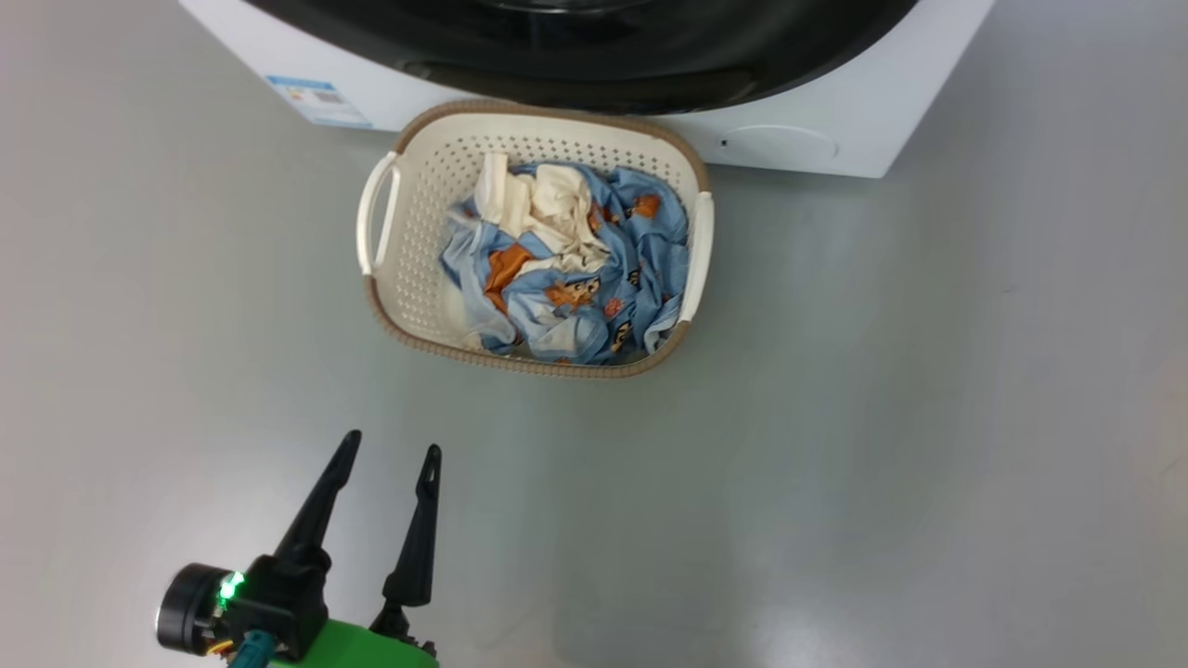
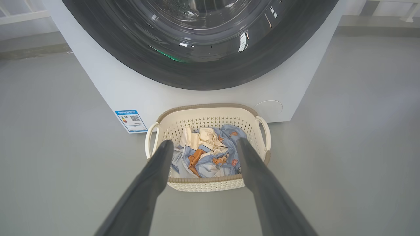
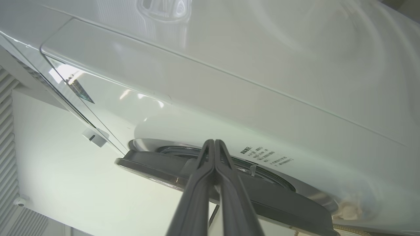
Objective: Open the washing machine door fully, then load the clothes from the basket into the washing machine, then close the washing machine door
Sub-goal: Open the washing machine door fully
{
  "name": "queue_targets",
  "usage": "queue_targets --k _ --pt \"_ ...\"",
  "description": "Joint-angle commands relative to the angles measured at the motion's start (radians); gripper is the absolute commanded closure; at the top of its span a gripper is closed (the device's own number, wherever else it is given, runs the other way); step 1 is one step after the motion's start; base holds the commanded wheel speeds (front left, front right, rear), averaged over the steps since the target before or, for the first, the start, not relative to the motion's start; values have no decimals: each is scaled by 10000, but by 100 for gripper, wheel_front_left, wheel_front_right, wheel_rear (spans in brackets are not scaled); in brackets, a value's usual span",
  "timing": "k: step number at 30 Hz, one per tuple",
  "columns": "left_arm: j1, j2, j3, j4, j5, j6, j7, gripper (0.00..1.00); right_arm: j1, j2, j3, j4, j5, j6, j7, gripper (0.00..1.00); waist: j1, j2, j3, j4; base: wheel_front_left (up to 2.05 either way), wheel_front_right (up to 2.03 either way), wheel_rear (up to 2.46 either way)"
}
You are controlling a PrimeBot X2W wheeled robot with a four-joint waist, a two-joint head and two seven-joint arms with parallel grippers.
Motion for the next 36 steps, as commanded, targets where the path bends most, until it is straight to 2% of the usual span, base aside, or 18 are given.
queue_targets --k 1,14,36 --pt "-185 122 241 -247 -143 92 -65 0 -243 -39 198 -281 -100 16 117 100 0 -1 215 235 0 0 0" --pt "-327 122 10 -218 -481 422 -65 0 -895 363 1112 -429 -137 16 588 100 0 -1 548 543 0 0 0" --pt "-85 122 -536 -247 -842 666 -65 0 -1804 -85 1683 -208 -362 16 786 100 0 -1 1081 1116 0 0 0"
